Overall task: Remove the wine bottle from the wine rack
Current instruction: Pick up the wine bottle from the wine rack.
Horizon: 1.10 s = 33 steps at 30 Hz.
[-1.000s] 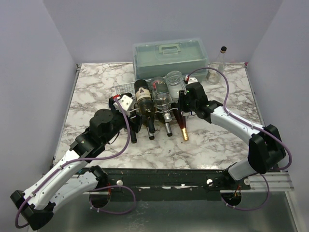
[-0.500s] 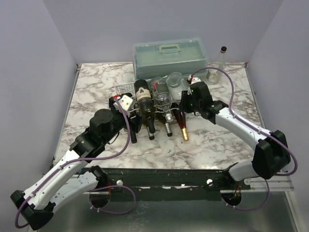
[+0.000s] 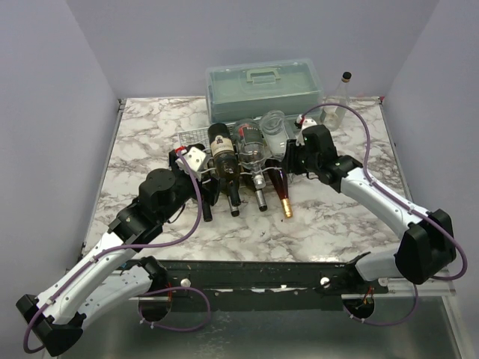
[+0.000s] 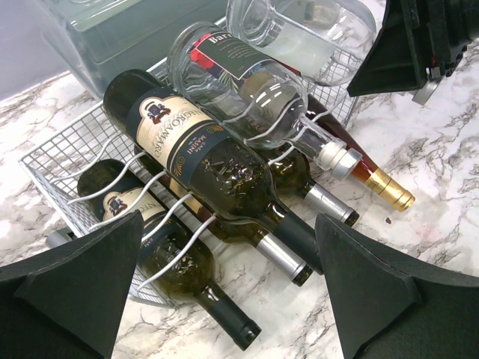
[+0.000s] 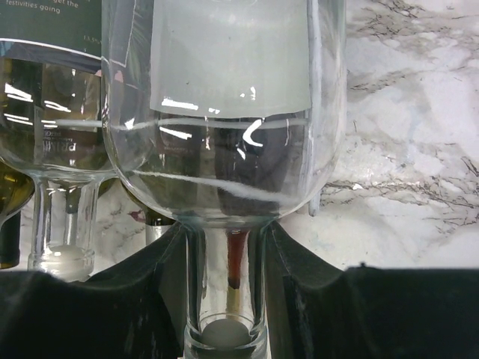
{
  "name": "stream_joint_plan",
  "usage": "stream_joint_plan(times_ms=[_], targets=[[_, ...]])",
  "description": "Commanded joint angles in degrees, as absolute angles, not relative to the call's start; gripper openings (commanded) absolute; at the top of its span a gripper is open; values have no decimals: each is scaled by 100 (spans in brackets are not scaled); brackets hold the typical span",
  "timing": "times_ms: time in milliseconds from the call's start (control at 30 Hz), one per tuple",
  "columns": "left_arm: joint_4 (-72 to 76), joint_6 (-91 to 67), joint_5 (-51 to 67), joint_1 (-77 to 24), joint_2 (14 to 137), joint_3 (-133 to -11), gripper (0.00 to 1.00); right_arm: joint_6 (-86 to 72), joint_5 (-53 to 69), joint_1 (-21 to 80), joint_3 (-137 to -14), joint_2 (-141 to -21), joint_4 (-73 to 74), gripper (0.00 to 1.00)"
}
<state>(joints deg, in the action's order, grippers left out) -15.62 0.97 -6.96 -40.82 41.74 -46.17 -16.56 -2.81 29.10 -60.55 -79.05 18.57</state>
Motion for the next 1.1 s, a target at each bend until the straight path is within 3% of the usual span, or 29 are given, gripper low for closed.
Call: stream_joint_plan(times_ms=[0, 1067], targets=[[-1574, 156, -800, -4043, 4135, -4715, 99, -1511, -497, 2733, -6326, -7514, 1251, 0], [-1580, 146, -800, -4039, 4094, -4711, 99, -787, 374, 2291, -6835, -6909, 1906, 0]])
